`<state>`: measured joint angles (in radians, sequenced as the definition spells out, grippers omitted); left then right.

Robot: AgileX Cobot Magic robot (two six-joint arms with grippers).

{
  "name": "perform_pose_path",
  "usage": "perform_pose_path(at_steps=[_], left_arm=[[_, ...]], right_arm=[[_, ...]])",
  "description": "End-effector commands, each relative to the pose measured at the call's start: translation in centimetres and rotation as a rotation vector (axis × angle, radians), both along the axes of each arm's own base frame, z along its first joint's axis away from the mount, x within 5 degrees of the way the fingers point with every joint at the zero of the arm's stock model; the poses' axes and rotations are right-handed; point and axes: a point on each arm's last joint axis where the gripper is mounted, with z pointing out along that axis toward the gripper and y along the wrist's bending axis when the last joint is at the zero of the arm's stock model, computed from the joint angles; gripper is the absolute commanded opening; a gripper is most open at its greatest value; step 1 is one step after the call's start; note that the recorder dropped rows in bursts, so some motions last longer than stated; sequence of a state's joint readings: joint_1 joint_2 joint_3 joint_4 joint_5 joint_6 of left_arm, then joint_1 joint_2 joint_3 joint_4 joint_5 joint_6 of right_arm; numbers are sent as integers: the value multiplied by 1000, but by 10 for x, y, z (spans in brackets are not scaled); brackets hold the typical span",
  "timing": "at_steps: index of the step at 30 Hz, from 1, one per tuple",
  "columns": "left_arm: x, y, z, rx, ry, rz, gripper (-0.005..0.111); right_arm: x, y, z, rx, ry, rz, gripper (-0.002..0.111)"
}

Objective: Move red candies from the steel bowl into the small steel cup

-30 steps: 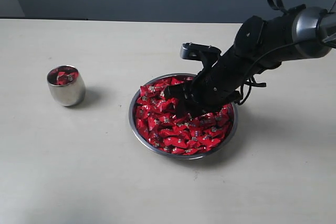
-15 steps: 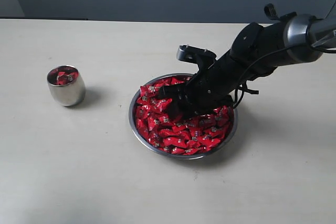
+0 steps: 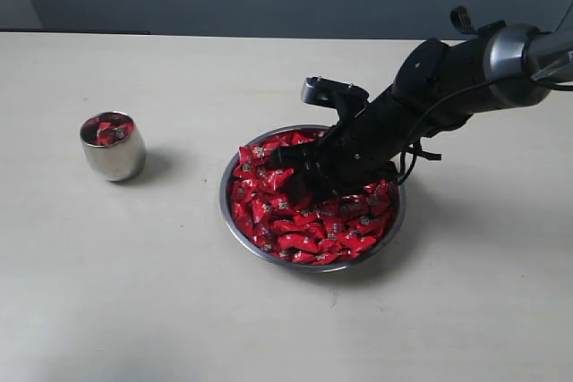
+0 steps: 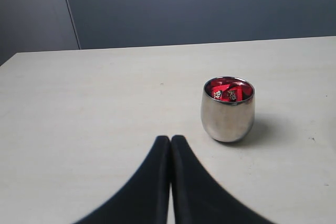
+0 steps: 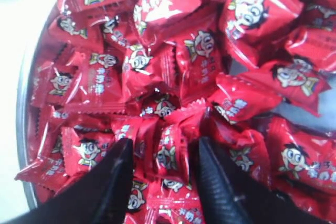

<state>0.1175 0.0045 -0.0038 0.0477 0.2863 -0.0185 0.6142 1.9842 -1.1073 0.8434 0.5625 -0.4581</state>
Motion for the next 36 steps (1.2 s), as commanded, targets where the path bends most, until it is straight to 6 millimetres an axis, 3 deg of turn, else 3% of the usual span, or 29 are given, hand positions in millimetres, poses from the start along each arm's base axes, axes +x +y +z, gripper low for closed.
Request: perform_pose_path(at_steps=[1,33,36], left_arm=[[0,0,-1,-3,-3,1,0],[0,0,-1,-3,-3,1,0],[0,0,-1,-3,-3,1,0]], right_arm=[[3,-1,1,-5,-20,11,39],[0,3,-7,-39,-37,51,39],[0,3,-7,-40,-37,51,24]])
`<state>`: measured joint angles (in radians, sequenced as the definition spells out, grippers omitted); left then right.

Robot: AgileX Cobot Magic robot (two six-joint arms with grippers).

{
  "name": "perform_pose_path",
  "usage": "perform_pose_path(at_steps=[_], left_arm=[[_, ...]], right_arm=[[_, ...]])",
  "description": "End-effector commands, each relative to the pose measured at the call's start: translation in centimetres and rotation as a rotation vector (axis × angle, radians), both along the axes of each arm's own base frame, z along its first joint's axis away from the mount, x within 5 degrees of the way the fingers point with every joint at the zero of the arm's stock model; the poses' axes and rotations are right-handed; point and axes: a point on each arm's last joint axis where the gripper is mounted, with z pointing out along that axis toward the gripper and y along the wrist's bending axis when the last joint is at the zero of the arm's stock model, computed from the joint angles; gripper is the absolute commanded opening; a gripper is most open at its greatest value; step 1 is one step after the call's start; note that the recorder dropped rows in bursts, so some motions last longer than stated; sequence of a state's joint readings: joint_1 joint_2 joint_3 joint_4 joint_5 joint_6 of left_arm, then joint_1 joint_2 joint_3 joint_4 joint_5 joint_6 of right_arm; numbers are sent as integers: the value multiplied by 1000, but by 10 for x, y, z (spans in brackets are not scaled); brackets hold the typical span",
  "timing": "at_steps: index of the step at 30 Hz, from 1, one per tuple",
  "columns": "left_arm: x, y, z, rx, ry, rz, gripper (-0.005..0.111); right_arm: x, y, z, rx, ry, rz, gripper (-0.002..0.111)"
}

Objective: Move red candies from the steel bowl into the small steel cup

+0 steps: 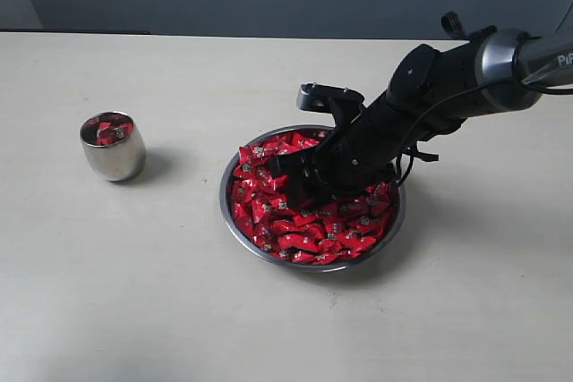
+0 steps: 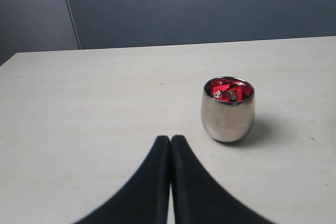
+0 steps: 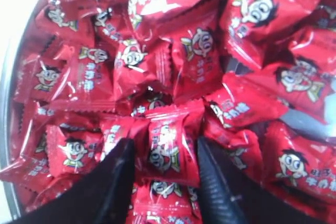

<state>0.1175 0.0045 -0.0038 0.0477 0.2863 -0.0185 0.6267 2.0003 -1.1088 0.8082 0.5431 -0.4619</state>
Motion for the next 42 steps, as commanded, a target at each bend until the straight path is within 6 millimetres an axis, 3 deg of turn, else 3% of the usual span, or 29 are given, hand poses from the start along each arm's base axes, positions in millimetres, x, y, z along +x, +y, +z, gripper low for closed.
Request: perform_pose_path(at_steps=[1,3,4,20,36,42], left_arm=[[0,0,-1,-3,-3,1,0],[0,0,-1,-3,-3,1,0],[0,0,-1,-3,-3,1,0],[0,0,-1,-3,-3,1,0],[0,0,-1,-3,-3,1,0],[0,0,-1,-3,-3,1,0]], right_arm=[[1,0,-1,-12,-17,22,18],[1,0,-1,-17,-21,30,2],[1,0,-1,-18,-22,31,-1],[1,0,2,-15,-33,38,-1],[4,-14,62,-47,-314,78,-1],[-12,-38,48,-82,-431,9,-1]])
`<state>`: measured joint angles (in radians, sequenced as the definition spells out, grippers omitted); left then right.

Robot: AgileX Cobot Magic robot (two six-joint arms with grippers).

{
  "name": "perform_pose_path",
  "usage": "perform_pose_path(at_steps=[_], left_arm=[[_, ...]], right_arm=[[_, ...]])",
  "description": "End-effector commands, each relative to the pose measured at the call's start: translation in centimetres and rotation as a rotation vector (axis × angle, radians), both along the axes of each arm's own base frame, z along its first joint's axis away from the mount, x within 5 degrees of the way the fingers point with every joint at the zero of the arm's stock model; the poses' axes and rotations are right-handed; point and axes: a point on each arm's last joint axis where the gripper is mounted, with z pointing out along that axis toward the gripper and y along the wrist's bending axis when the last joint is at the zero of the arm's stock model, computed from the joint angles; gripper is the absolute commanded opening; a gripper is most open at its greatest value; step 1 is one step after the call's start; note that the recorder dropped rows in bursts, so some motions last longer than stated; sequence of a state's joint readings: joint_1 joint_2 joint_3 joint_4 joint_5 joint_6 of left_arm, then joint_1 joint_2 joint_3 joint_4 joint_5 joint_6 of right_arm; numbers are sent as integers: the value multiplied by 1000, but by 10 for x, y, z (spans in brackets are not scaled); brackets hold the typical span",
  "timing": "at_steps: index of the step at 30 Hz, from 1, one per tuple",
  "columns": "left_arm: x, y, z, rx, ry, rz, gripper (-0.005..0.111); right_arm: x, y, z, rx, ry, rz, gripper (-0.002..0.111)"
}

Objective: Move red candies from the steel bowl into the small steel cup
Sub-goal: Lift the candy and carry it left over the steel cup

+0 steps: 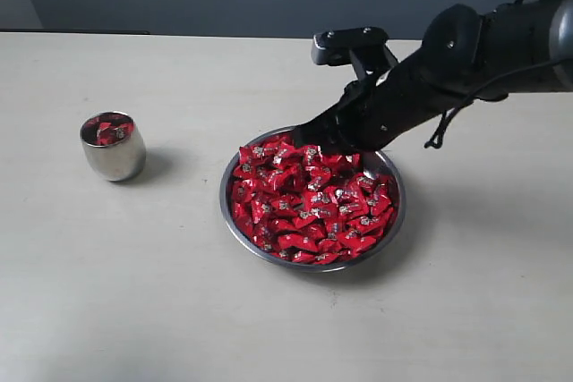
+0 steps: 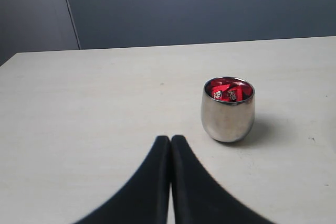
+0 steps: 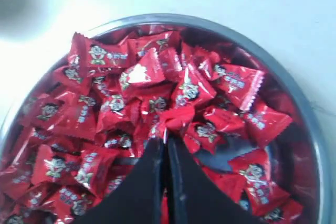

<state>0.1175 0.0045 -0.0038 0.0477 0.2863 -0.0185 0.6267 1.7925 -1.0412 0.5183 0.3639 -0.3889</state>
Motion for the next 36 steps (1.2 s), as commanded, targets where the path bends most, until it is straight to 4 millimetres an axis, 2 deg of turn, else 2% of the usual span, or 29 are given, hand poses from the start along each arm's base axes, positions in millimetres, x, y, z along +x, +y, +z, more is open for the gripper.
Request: perform_pose_path(at_steps=[1,8,14,20,28,36], left_arm=[[0,0,-1,-3,-3,1,0],[0,0,-1,-3,-3,1,0],[0,0,-1,-3,-3,1,0],[0,0,-1,-3,-3,1,0],[0,0,-1,-3,-3,1,0],[0,0,-1,-3,-3,1,0]], right_arm=[[-15,-20,-12,-17,-95,-59,-1],[-41,-44,-24,-56,-135,-73,-1],[-41,-48,-21,-40,-230,-107,-1],[-36,-29,-15,-32,-340,-30,-1],[-1,4,-12,-32,-360,35,-1],[32,42,3,-1,-333,91,-1]])
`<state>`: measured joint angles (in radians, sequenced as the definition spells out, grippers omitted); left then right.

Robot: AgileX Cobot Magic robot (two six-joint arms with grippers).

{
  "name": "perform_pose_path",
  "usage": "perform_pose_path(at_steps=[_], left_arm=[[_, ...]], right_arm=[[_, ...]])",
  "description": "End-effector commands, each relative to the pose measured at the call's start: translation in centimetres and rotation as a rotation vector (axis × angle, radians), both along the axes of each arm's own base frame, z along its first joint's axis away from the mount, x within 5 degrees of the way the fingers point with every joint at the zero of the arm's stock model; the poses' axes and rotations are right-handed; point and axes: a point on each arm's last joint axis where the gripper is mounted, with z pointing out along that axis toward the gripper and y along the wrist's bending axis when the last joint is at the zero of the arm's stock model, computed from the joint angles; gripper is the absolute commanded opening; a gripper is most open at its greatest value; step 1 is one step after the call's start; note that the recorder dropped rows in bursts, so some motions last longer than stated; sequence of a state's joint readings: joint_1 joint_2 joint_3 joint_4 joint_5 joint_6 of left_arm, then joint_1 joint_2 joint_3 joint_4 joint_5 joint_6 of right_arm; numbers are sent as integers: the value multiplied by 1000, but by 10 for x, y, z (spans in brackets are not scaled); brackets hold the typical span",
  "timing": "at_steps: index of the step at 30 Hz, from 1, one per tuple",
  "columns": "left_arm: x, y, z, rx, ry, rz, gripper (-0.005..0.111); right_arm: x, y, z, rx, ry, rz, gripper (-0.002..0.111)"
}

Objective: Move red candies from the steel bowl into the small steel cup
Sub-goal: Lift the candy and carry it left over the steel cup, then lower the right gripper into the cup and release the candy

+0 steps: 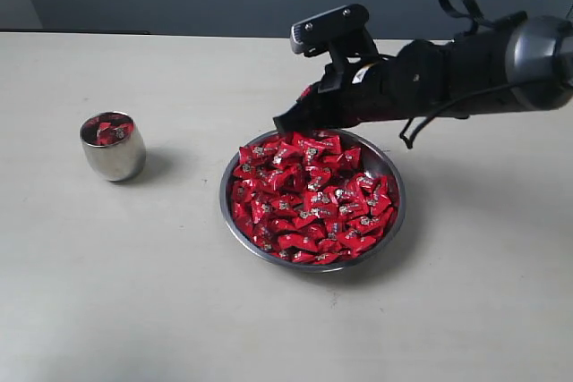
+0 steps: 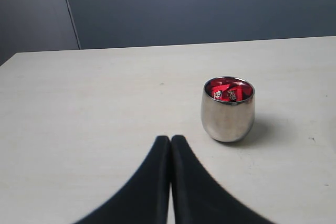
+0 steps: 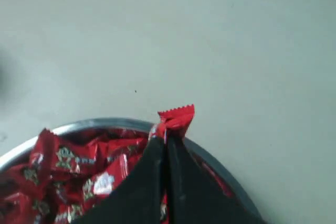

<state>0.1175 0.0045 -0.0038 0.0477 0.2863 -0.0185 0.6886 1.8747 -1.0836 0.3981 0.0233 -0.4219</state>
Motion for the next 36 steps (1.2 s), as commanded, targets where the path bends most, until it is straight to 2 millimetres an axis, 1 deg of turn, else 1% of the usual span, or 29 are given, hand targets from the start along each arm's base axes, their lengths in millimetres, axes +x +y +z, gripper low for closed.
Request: perform_pose_path(at_steps=[1,5,10,14,17,21,29,33,36], left_arm=[[0,0,-1,-3,-3,1,0],[0,0,-1,-3,-3,1,0],[0,0,-1,-3,-3,1,0],[0,0,-1,-3,-3,1,0],[0,0,-1,-3,-3,1,0],[0,0,-1,-3,-3,1,0],[0,0,-1,-3,-3,1,0],[0,0,-1,-3,-3,1,0],[0,0,-1,-3,-3,1,0]], right_arm=[[12,22,7,-18,0,73,-1],[12,51,11,-41,-28,180,-1],[13,85,13,-17,-28,237,-1],[9,107,15,5,-10,326,-1],[7,122,18,77,16,402,-1],[6,137,17,166,62,487,-1],[10,158,11,201,94,557,-1],[8,169,13,222,92,585,-1],[7,179,9,242,126,606,-1]])
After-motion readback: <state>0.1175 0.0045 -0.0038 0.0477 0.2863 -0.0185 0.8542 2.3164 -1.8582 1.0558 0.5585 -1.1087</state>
